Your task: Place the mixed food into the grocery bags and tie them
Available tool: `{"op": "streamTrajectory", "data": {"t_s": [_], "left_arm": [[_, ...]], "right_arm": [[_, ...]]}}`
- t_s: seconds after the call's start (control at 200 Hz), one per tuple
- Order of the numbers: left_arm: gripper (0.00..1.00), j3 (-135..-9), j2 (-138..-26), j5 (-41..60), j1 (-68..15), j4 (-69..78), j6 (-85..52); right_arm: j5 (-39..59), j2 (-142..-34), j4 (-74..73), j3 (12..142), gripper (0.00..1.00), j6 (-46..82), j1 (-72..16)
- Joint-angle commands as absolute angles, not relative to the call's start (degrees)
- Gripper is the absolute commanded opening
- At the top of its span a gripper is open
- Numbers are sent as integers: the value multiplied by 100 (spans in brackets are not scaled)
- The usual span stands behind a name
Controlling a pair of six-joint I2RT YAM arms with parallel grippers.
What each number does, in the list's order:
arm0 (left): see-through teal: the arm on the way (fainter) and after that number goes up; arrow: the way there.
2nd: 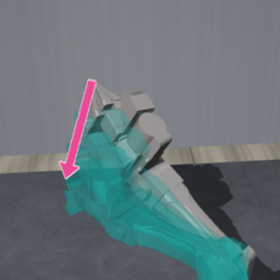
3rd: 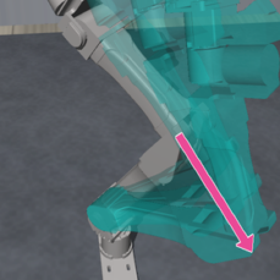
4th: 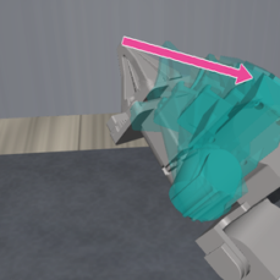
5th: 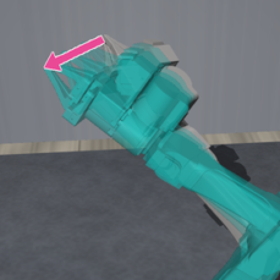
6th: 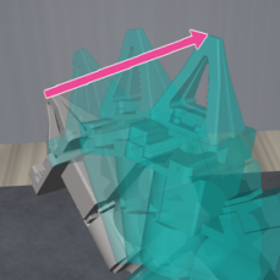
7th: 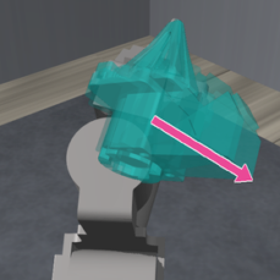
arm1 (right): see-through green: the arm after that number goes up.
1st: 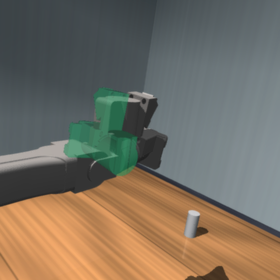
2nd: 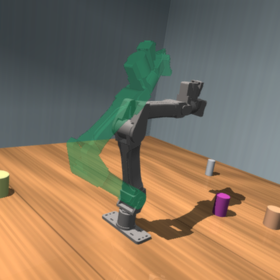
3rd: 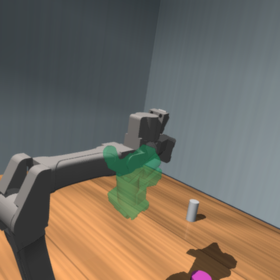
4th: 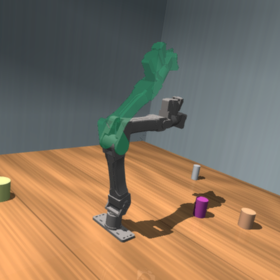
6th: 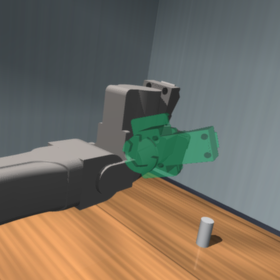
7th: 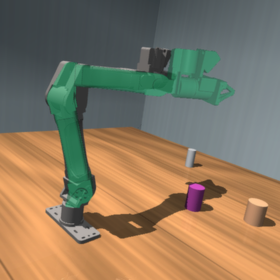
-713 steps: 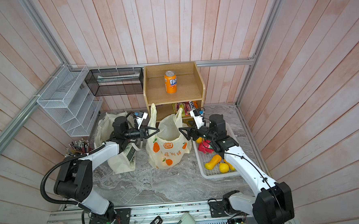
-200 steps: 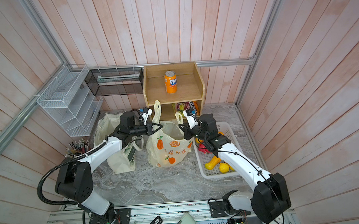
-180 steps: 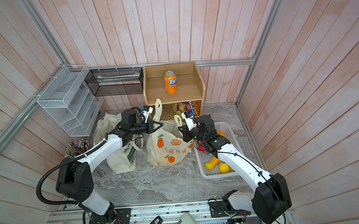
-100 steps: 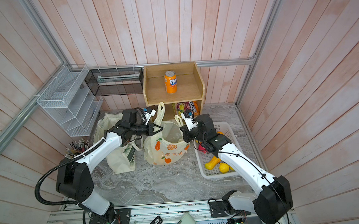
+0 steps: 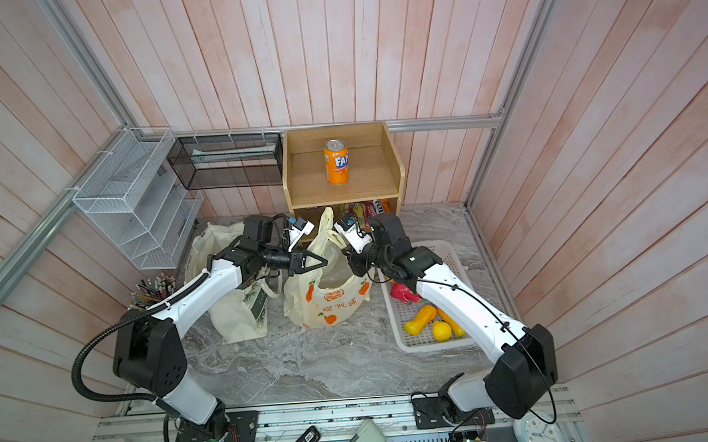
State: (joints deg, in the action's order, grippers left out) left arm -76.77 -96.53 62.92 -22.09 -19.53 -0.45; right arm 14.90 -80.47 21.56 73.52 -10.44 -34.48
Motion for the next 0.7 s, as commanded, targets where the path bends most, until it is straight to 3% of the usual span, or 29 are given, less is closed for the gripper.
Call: {"op": "streamTrajectory", "data": {"t_s": [0.0, 0.23, 0.41, 0.535, 0.695], "left_arm": [[0, -7933, -9865, 6582, -2215, -2313, 384], [0, -7961, -9853, 6652, -2215, -2457, 626], [32, -7928, -9632, 6440, -2215, -2830, 1110], [39, -7889, -9460, 6485, -2194, -2893, 1228], [42, -7872, -9350, 6636, -2081, -2838, 1240]], "right_arm": [[1613, -8172, 2628, 7576, 0, -1414, -3588], [1682, -8450, 2860, 7777, 0, -1554, -3634], [1712, -8694, 2989, 7968, 0, -1608, -3645], [1736, -8752, 3006, 8033, 0, -1594, -3681], [1740, -8778, 3012, 8064, 0, -1591, -3741]]}}
